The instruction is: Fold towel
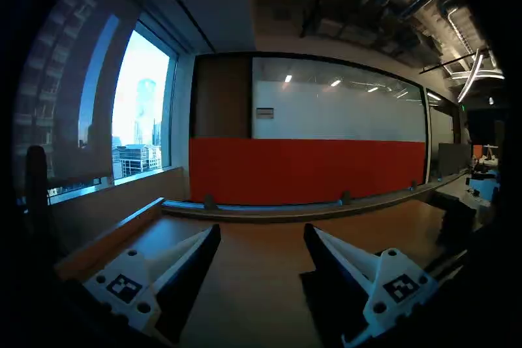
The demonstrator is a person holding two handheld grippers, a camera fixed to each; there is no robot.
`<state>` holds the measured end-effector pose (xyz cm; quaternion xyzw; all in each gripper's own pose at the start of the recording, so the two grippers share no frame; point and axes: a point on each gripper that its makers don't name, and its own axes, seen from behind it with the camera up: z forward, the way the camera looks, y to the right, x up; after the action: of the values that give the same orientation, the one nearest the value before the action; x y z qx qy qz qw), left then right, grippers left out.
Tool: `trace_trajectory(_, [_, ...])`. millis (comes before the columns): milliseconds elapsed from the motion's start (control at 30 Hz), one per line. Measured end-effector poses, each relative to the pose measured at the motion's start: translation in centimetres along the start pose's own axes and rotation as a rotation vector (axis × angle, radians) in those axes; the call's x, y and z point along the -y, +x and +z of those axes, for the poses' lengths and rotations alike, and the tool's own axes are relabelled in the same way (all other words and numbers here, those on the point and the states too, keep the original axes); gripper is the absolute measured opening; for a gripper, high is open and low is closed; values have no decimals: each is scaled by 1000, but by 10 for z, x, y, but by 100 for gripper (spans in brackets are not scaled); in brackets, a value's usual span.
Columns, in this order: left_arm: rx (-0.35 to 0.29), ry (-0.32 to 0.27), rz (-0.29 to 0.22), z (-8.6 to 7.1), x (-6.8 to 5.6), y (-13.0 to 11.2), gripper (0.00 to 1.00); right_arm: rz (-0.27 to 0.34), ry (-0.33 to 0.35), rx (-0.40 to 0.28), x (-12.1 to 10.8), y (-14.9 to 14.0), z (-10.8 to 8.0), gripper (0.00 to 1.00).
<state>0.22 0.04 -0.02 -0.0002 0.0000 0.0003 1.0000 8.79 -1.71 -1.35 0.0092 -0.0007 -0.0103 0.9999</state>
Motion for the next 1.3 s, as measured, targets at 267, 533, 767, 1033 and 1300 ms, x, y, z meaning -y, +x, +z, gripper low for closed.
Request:
trace_trajectory(267, [10,-13,3,-3,-11,27,94,-29,8,7,1,31,-7,100])
trace_trajectory(533, [45,-30,17,-2,-19,29,94,-41,29,33,2,35,-9,100])
trace_trajectory(767, [83,-83,37,1,-29,29,94,-81,113,78,19,35,-8,100])
trace_trajectory(1033, [152,-191,64,0,-46,16,94,-157,274,153,51,22,-13,100])
trace_trajectory(1300, [212,-278,92,-2,-62,-4,94,-194,375,218,70,3,-17,100])
